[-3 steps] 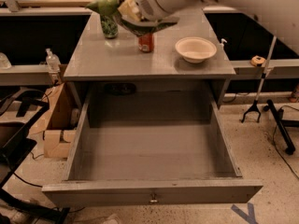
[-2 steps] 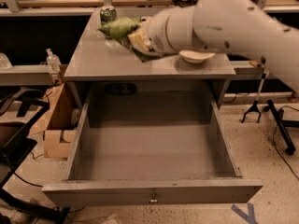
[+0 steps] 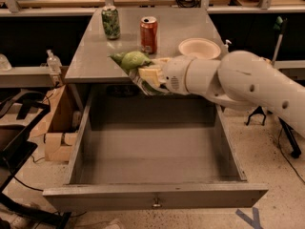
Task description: Place green jalapeno chip bag into top drawer
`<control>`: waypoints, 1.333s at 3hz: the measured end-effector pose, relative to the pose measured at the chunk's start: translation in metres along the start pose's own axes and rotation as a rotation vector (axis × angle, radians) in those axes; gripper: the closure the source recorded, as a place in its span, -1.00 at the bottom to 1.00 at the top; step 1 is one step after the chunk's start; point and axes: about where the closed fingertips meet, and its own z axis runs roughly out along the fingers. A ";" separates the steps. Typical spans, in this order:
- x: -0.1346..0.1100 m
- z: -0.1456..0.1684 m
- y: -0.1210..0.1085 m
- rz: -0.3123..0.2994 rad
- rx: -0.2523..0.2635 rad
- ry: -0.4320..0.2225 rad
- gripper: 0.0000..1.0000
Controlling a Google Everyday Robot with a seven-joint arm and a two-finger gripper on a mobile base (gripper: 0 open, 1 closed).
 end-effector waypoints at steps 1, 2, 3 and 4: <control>0.023 -0.030 0.031 0.075 -0.012 -0.029 1.00; 0.062 -0.065 0.021 0.178 -0.009 -0.035 1.00; 0.117 -0.066 -0.010 0.303 -0.063 -0.017 1.00; 0.155 -0.037 -0.039 0.384 -0.168 0.025 0.96</control>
Offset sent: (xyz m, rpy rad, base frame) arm -0.0734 -0.1154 -0.1226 0.2681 0.2881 -0.0500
